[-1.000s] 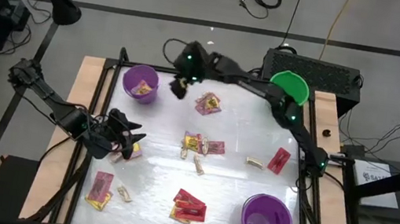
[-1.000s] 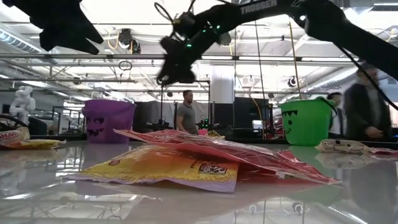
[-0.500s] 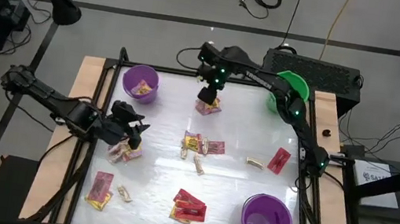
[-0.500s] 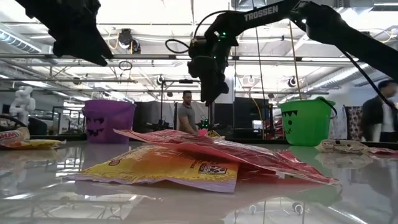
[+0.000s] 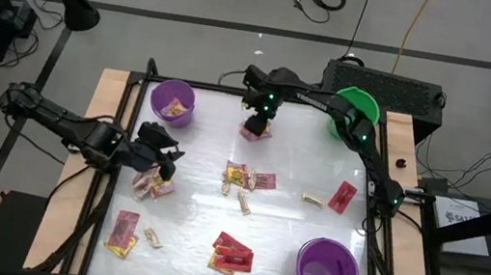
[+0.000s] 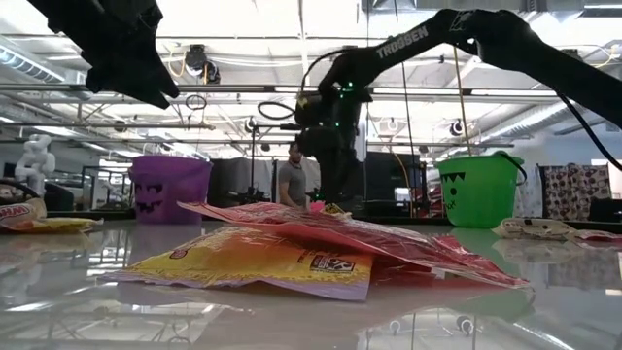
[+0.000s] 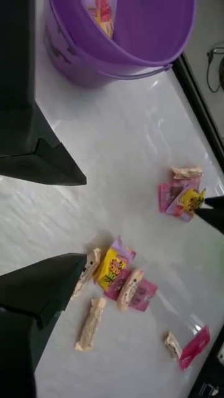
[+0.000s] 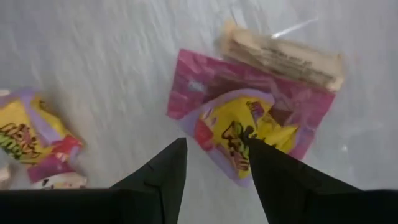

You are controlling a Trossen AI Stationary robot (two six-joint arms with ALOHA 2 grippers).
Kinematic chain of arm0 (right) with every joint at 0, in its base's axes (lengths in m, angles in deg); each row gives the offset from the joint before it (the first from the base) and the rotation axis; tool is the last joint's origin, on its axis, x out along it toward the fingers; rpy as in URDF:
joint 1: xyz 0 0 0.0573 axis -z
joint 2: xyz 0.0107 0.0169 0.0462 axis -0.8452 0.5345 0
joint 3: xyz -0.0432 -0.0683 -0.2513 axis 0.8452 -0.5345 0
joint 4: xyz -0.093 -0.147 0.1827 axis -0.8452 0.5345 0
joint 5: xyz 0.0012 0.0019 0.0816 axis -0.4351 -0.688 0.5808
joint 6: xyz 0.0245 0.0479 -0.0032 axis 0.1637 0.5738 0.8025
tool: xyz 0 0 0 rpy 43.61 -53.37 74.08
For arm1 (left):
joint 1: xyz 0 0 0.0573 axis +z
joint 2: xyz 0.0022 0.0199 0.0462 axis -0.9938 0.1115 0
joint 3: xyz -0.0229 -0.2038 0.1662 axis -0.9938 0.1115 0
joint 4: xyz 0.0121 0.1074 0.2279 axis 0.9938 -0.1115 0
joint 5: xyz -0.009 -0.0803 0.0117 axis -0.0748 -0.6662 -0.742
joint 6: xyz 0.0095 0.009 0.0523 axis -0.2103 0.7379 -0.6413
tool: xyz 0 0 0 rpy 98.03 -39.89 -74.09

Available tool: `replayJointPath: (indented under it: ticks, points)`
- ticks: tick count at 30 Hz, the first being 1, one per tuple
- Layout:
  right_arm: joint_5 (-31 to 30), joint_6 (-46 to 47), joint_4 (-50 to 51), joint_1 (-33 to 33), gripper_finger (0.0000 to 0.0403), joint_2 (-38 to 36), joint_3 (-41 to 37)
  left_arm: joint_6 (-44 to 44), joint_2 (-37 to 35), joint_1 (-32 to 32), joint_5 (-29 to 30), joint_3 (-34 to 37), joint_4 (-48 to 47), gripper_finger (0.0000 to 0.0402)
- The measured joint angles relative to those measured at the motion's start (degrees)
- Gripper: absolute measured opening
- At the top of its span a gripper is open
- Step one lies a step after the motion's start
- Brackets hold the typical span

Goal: Sort candy by brand, put in halloween buckets
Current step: Put the yellow candy into the top violet bucket

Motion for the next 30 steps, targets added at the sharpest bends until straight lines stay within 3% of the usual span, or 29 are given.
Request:
replayJointPath:
  ticks: [11,15,21,30]
  points:
    - [-6.6,1.3,-3.9,-0.1,0.0156,-0.1,-5.1,0.0,0.0,3.0,-0.3,0.0,0.0,0.0196]
    - [-9.0,1.3,-3.9,-0.1,0.0115,-0.1,-5.5,0.0,0.0,3.6,-0.4,0.0,0.0,0.0196]
    - [-9.0,1.2,-4.1,-0.1,0.0016,-0.1,-5.5,0.0,0.0,3.6,-0.4,0.0,0.0,0.0196]
    - [-8.4,1.3,-2.5,-1.2,0.0002,-2.5,-5.5,0.0,0.0,3.6,-0.4,0.0,0.0,0.0196]
